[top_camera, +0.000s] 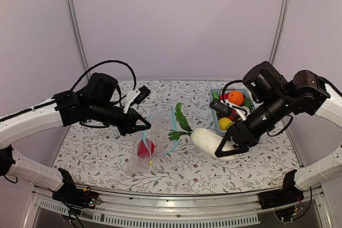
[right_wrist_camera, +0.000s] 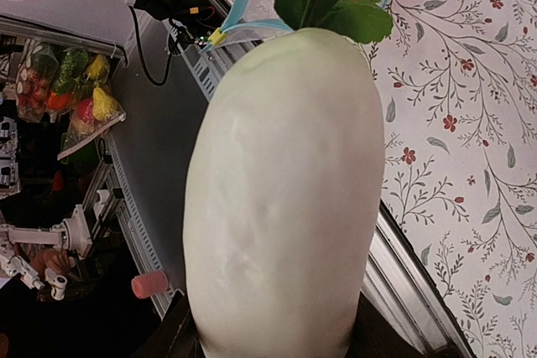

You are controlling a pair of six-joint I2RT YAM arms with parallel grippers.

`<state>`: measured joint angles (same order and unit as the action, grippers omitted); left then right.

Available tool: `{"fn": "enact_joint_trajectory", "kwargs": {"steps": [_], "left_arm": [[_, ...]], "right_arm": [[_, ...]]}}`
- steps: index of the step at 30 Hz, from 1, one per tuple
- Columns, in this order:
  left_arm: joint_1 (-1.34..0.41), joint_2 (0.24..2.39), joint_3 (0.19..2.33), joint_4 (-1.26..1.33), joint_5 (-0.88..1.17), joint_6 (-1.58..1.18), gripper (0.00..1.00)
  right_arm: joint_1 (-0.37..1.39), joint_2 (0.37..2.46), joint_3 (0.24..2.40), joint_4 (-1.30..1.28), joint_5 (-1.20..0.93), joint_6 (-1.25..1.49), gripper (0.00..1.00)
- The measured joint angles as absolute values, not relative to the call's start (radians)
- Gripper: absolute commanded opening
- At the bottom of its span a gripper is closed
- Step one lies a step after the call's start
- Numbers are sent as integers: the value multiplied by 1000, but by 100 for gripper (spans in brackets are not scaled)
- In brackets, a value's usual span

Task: Place the food in the zip-top bag and seal the zipper
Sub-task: Place the fake vegetable in the zipper food storage bag.

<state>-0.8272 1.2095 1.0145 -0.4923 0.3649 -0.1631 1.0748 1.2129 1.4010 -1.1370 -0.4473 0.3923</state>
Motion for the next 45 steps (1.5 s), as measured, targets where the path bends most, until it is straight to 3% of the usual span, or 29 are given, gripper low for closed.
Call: {"fn": "enact_joint_trajectory", "kwargs": {"steps": [25, 45], "left_arm": [[-916, 1219, 1015, -494, 394, -149, 0], [-921, 1219, 1015, -491, 432, -147, 0]], "right_arm": [[1143, 1594, 1523, -991, -498, 633, 40], [1152, 1659, 1564, -772, -140, 817, 38]]}}
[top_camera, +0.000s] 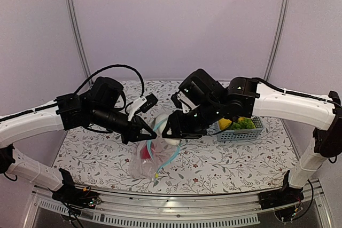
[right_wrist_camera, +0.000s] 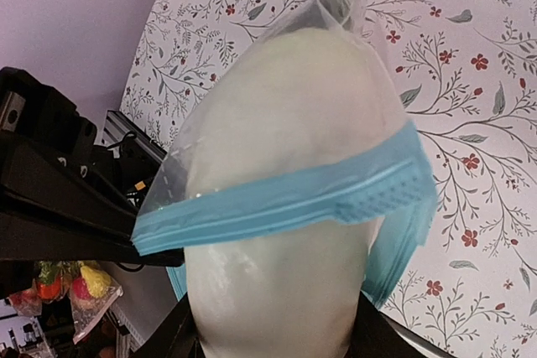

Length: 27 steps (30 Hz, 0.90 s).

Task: Place the food in the zip-top bag and seal the zipper
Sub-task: Place the fake vegetable in the zipper food storage bag.

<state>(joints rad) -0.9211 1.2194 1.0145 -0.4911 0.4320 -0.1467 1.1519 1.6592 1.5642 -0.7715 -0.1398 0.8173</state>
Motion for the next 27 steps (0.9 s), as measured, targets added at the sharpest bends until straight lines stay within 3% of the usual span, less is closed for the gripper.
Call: {"fn": "enact_joint_trajectory", "kwargs": {"steps": [15, 27], "left_arm": [[-920, 1219, 1011, -480, 435, -149, 0], [-876, 1208, 995, -461, 442, -170, 0]], "right_arm": [[1251, 1731, 1564, -702, 191, 850, 46], [1277, 1765, 1564, -687, 279, 853, 69]]}}
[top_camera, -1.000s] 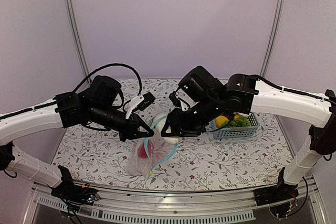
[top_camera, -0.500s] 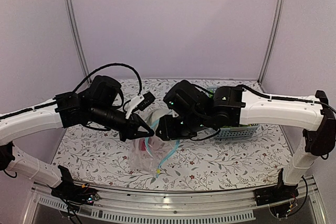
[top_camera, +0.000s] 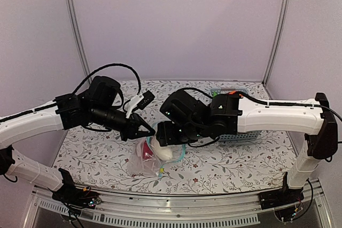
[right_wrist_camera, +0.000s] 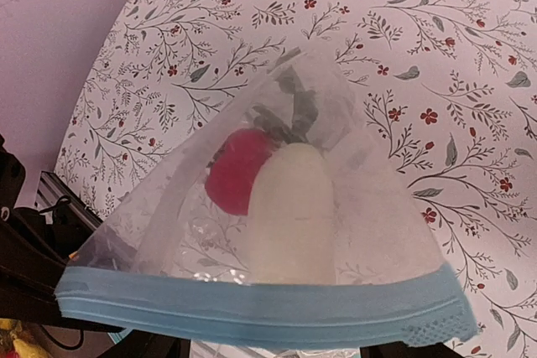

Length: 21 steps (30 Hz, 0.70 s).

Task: Place the food in the zip-top bag and seal the zipper
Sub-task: Place the fake vegetable in the zipper food storage bag.

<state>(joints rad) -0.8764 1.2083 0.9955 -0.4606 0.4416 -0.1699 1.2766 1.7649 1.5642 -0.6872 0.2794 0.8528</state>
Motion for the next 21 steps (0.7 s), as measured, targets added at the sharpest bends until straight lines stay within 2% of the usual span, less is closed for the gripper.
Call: {"fn": "enact_joint_trajectory", "kwargs": {"steps": [14, 21], "left_arm": [[-850, 1208, 995, -462, 423, -187, 0], [-827, 1208, 995, -463, 389, -192, 0]], "right_arm": [[1295, 1739, 1563, -686, 290, 825, 73], [1324, 1600, 1497, -664, 278, 758, 77]]}}
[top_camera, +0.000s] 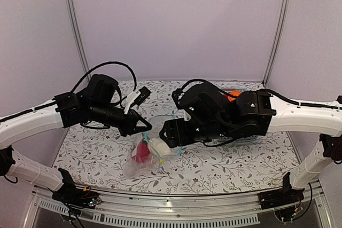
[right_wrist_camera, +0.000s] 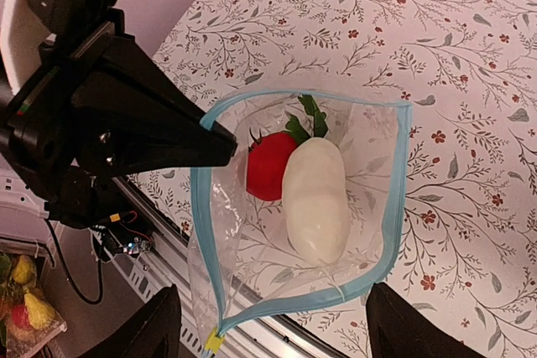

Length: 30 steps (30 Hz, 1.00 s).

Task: Place the food in the zip-top bag and seal the zipper
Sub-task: Place the fake vegetable in the zipper food storage bag, then pick up the fake fruit from the bin.

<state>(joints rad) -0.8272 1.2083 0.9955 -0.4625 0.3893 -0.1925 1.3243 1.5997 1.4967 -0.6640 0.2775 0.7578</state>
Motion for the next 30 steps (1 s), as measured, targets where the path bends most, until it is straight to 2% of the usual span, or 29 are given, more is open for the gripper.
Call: {"fn": "enact_joint_trajectory", "kwargs": {"steps": [9, 17, 21, 30], "left_arm": [[-822, 1198, 995, -484, 315, -191, 0], [-821, 1158, 986, -484, 271, -191, 0], [-820, 1158, 986, -484, 260, -191, 0], [-820, 1159, 986, -484, 243, -191, 0]], "right_arm": [[1328, 1336, 1357, -683, 332, 705, 87], [1294, 1269, 1349, -855, 445, 690, 94], [1213, 1269, 1335, -939, 468, 685, 99], [952, 1264, 1238, -1031, 479, 628, 97]]}}
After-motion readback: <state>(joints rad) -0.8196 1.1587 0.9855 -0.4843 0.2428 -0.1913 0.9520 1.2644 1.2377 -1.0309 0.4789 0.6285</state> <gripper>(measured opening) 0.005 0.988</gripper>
